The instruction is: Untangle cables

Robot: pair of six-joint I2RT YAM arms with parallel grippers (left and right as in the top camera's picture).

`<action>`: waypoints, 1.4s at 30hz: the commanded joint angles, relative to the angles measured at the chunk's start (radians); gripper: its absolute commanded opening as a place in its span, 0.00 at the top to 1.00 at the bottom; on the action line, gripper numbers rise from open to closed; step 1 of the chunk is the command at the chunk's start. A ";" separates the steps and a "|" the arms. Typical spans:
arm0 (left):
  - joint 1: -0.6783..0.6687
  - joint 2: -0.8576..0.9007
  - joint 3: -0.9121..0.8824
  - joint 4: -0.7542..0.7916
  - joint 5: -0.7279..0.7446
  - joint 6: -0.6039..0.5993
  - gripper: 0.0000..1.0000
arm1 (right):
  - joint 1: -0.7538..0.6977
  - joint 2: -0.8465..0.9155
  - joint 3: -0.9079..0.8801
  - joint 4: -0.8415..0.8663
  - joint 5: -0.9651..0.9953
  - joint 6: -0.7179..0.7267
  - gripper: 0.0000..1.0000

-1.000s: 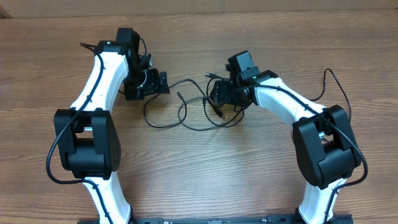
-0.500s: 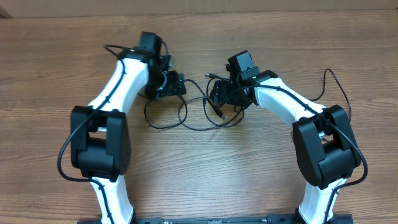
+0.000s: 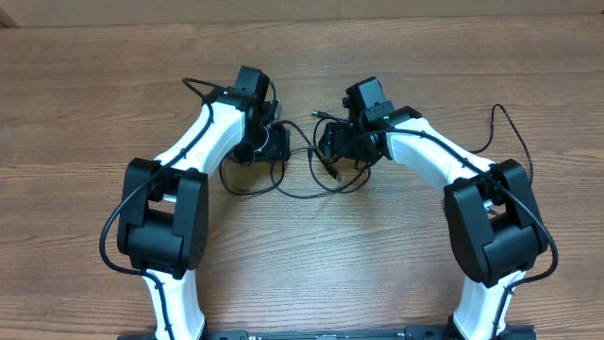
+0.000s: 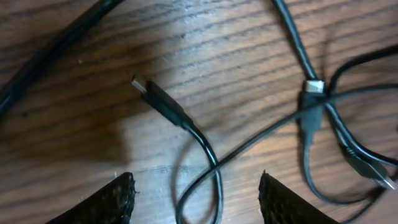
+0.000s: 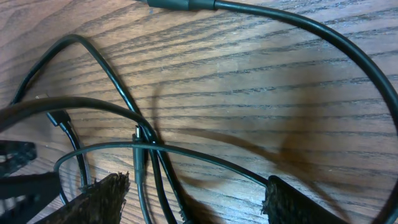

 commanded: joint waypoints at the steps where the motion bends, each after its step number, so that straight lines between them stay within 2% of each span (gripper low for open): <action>1: -0.005 0.010 -0.043 0.032 -0.013 0.004 0.36 | -0.001 0.007 0.003 0.002 -0.008 0.003 0.30; 3: -0.005 0.010 -0.071 0.050 -0.013 0.004 0.41 | -0.001 0.007 0.003 0.002 -0.008 0.003 0.31; 6: -0.005 0.010 -0.098 0.063 -0.013 0.003 0.43 | -0.001 0.007 0.003 0.003 -0.008 0.003 0.32; 8: -0.005 0.010 -0.100 0.061 -0.014 0.004 0.48 | -0.001 0.007 0.003 0.003 -0.008 0.003 0.26; 9: -0.005 0.010 -0.100 0.061 -0.013 0.004 0.50 | -0.001 0.007 0.003 0.003 -0.008 0.003 0.26; 10: -0.005 0.010 -0.100 0.061 -0.013 0.004 0.57 | -0.001 0.007 0.003 0.003 -0.008 0.003 0.29; 12: -0.005 0.010 -0.100 0.061 -0.013 0.004 0.76 | -0.001 0.007 0.003 0.003 -0.007 0.003 0.44; 14: -0.005 0.010 -0.100 0.060 -0.012 0.004 0.82 | -0.001 0.007 0.003 0.005 -0.008 0.003 0.57; 15: -0.004 0.010 -0.100 0.057 -0.011 0.004 0.82 | -0.001 0.007 0.003 0.005 -0.008 0.003 0.59; 23: -0.003 0.010 -0.100 0.048 -0.009 0.004 0.83 | -0.001 0.007 0.003 0.003 -0.008 0.003 0.60; 27: -0.003 0.010 -0.100 0.021 -0.019 0.004 0.74 | -0.001 0.007 0.003 0.003 -0.007 0.003 0.59; 30: -0.003 0.010 -0.100 0.003 -0.040 0.004 0.74 | -0.001 0.007 0.003 0.003 -0.007 0.003 0.59; 36: -0.003 0.010 -0.100 -0.037 -0.145 0.003 0.85 | -0.001 0.007 0.003 0.003 -0.007 0.003 0.60; 39: -0.003 0.010 -0.100 -0.053 -0.174 -0.009 0.96 | -0.001 0.007 0.003 0.003 -0.007 0.003 0.60; 42: -0.003 0.003 -0.093 -0.070 -0.164 -0.046 0.96 | -0.001 0.007 0.003 0.003 -0.006 0.002 0.62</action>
